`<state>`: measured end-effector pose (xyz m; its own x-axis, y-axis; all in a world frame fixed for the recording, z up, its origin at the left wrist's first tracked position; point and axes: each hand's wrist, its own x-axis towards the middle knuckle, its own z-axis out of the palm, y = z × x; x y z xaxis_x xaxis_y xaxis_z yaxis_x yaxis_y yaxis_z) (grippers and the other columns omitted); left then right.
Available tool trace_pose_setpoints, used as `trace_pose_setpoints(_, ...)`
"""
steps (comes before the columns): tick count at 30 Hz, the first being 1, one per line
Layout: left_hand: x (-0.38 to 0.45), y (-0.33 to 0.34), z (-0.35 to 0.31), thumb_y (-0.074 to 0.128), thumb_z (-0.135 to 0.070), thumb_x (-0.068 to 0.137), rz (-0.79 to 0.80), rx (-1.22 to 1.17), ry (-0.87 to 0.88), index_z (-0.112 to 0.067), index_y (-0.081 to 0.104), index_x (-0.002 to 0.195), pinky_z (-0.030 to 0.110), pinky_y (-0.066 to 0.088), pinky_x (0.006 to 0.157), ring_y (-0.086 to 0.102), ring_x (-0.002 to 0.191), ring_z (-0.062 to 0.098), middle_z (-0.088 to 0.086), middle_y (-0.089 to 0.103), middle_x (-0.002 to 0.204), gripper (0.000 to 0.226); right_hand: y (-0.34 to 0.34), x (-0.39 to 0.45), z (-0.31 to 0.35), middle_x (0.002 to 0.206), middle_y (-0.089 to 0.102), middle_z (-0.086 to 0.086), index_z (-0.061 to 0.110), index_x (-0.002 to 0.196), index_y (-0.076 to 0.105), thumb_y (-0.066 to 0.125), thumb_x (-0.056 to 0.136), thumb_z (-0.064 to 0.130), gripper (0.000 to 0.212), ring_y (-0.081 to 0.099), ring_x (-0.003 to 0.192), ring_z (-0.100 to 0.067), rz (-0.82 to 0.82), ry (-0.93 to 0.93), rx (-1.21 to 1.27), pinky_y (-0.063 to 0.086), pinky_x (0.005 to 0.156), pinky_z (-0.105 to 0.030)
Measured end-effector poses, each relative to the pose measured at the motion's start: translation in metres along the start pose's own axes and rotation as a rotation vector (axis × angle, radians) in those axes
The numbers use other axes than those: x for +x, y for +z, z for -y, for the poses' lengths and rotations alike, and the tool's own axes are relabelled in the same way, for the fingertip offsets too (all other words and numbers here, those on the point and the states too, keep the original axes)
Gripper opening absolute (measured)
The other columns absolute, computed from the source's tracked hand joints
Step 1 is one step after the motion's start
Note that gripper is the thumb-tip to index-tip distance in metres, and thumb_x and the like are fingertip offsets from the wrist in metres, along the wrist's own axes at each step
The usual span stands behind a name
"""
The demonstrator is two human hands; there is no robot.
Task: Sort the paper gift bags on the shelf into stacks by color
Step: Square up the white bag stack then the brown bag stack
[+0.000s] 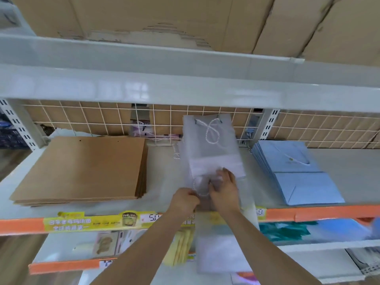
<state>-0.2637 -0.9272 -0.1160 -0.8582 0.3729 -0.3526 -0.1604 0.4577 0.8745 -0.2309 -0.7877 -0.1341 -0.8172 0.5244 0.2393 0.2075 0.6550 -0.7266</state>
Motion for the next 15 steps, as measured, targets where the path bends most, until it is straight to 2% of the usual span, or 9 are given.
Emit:
trace_pose_setpoints(2, -0.005, -0.005, -0.003, 0.064, 0.004, 0.071, 0.027, -0.091, 0.034, -0.014, 0.060, 0.053, 0.013, 0.027, 0.038, 0.039, 0.034, 0.014, 0.001, 0.045, 0.038, 0.026, -0.012, 0.003, 0.001, 0.135, 0.049, -0.009, 0.006, 0.124, 0.057, 0.067, 0.080, 0.014, 0.046, 0.050, 0.123, -0.029, -0.052, -0.071, 0.008, 0.041, 0.098, -0.035)
trace_pose_setpoints(3, -0.008, -0.011, -0.008, 0.066, 0.001, 0.070, 0.046, -0.137, 0.064, -0.013, 0.061, 0.055, 0.012, 0.024, 0.036, 0.037, 0.031, 0.013, 0.003, 0.047, 0.041, 0.020, -0.019, 0.005, 0.002, 0.130, 0.054, -0.009, 0.006, 0.120, 0.059, 0.066, 0.080, 0.020, 0.043, 0.051, 0.121, -0.030, -0.107, -0.094, -0.002, 0.041, 0.096, -0.037)
trace_pose_setpoints(6, -0.005, -0.028, -0.030, 0.072, -0.004, 0.069, 0.033, -0.212, 0.178, -0.012, 0.065, 0.067, 0.014, 0.026, 0.037, 0.039, 0.035, 0.011, 0.004, 0.058, 0.057, 0.011, -0.042, 0.015, 0.008, 0.119, 0.061, -0.010, 0.008, 0.116, 0.061, 0.055, 0.076, 0.037, 0.050, 0.052, 0.113, -0.032, -0.276, -0.030, -0.020, 0.038, 0.090, -0.039)
trace_pose_setpoints(8, 0.006, -0.037, -0.048, 0.070, 0.001, 0.074, -0.007, -0.236, 0.212, -0.012, 0.065, 0.069, 0.013, 0.026, 0.037, 0.037, 0.036, 0.009, 0.000, 0.057, 0.055, 0.015, -0.056, 0.027, 0.008, 0.121, 0.059, -0.015, 0.004, 0.121, 0.057, 0.054, 0.080, 0.041, 0.055, 0.050, 0.115, -0.035, -0.332, 0.032, -0.005, 0.036, 0.093, -0.041)
trace_pose_setpoints(12, 0.037, -0.053, -0.081, 0.068, 0.000, 0.077, -0.102, -0.294, 0.211, -0.015, 0.063, 0.072, 0.015, 0.024, 0.037, 0.034, 0.035, 0.007, 0.000, 0.055, 0.058, 0.017, -0.072, 0.057, 0.006, 0.138, 0.046, -0.015, 0.007, 0.137, 0.043, 0.063, 0.084, 0.046, 0.069, 0.039, 0.129, -0.033, -0.269, 0.146, -0.083, 0.034, 0.102, -0.044)
trace_pose_setpoints(15, 0.061, -0.058, -0.093, 0.063, -0.005, 0.082, -0.202, -0.311, 0.167, -0.019, 0.061, 0.077, 0.017, 0.026, 0.037, 0.040, 0.034, 0.009, -0.001, 0.064, 0.068, 0.015, -0.071, 0.069, 0.003, 0.146, 0.039, -0.010, 0.011, 0.143, 0.035, 0.063, 0.079, 0.057, 0.083, 0.034, 0.134, -0.031, -0.095, 0.240, -0.160, 0.032, 0.105, -0.045)
